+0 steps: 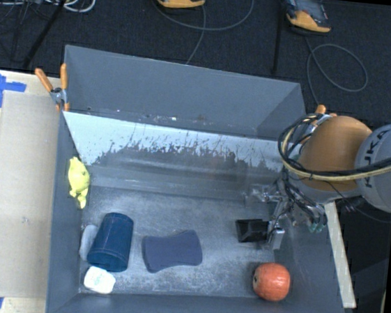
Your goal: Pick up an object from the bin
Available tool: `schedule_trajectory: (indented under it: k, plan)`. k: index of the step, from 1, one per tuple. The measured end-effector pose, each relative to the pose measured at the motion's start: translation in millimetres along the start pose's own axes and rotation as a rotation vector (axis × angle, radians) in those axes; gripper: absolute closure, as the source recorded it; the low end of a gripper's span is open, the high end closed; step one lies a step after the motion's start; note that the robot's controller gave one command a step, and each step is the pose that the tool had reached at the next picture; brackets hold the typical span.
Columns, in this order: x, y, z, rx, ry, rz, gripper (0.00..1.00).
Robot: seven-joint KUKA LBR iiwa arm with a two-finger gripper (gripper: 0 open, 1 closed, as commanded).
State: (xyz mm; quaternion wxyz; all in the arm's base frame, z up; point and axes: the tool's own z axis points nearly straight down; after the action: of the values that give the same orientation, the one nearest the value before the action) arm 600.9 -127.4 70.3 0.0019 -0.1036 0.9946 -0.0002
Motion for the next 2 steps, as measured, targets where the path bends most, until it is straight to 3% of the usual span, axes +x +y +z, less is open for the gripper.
schedule_trajectory:
  k: [1,2]
  plan:
    - [-0.8,-0.5,-1.9,0.000,0.002,-0.002,1.00]
    - [-0.9,-0.5,-1.9,0.000,0.001,-0.003,1.00]
